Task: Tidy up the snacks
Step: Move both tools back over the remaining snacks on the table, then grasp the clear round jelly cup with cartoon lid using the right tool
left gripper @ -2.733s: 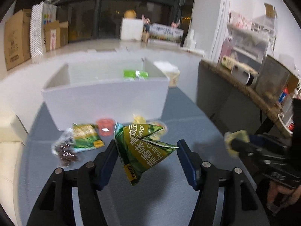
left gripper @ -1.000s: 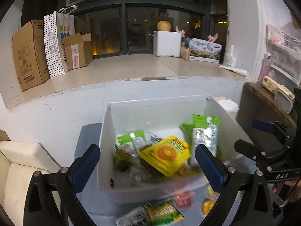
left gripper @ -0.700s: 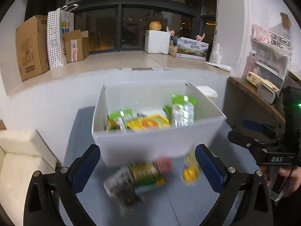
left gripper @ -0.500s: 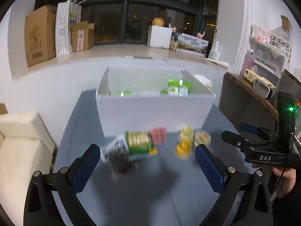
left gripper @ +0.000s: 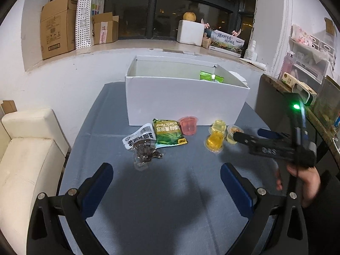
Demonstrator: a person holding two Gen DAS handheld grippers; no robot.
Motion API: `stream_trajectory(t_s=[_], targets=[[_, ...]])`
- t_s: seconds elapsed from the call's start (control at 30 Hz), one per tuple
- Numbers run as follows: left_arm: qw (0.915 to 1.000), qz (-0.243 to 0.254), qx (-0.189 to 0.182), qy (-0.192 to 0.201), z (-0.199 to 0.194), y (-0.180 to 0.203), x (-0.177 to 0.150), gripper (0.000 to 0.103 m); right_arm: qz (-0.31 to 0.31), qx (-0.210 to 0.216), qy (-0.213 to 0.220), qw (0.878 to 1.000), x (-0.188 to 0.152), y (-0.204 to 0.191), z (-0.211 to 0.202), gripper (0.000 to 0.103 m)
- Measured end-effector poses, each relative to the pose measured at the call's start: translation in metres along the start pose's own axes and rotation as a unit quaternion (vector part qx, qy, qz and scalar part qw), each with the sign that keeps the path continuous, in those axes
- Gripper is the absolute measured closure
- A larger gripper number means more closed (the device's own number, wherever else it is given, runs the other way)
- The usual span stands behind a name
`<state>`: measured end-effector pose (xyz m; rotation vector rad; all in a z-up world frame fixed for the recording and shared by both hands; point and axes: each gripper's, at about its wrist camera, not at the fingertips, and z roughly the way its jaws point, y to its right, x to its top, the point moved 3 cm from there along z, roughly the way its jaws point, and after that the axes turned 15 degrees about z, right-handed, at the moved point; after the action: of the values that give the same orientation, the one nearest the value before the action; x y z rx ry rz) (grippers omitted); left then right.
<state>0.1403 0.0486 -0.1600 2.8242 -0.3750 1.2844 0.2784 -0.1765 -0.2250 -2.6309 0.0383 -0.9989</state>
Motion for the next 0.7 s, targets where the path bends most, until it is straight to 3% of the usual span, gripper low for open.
stream_trajectory(t_s=[0.1, 0.17, 0.2, 0.23, 0.27, 0.7], targets=[[0.9999, 0.012, 0.008, -0.003, -0.004, 0.001, -0.005, 0.000, 0.003, 0.001, -0.015, 1.000, 0.004, 0.000, 0.015, 0.000], [0.9998, 0.015, 0.014, -0.003, -0.005, 0.000, -0.006, 0.000, 0.001, -0.012, -0.015, 1.000, 0.006, 0.001, 0.022, 0.010], [0.9998, 0.014, 0.012, -0.004, -0.006, 0.000, -0.008, 0.000, -0.001, -0.019, -0.020, 1.000, 0.006, 0.001, 0.026, 0.033], [0.9998, 0.011, 0.013, -0.004, -0.006, -0.002, -0.009, 0.000, 0.001, -0.017, -0.034, 0.999, 0.006, 0.001, 0.032, 0.050], [0.9998, 0.009, 0.014, -0.005, -0.006, -0.003, -0.010, 0.000, 0.002, -0.023, -0.040, 0.999, 0.006, 0.001, 0.035, 0.054], [0.9996, 0.022, 0.019, -0.005, 0.006, 0.006, -0.001, 0.000, -0.003, 0.007, -0.009, 1.000, 0.003, 0.003, 0.002, 0.054]])
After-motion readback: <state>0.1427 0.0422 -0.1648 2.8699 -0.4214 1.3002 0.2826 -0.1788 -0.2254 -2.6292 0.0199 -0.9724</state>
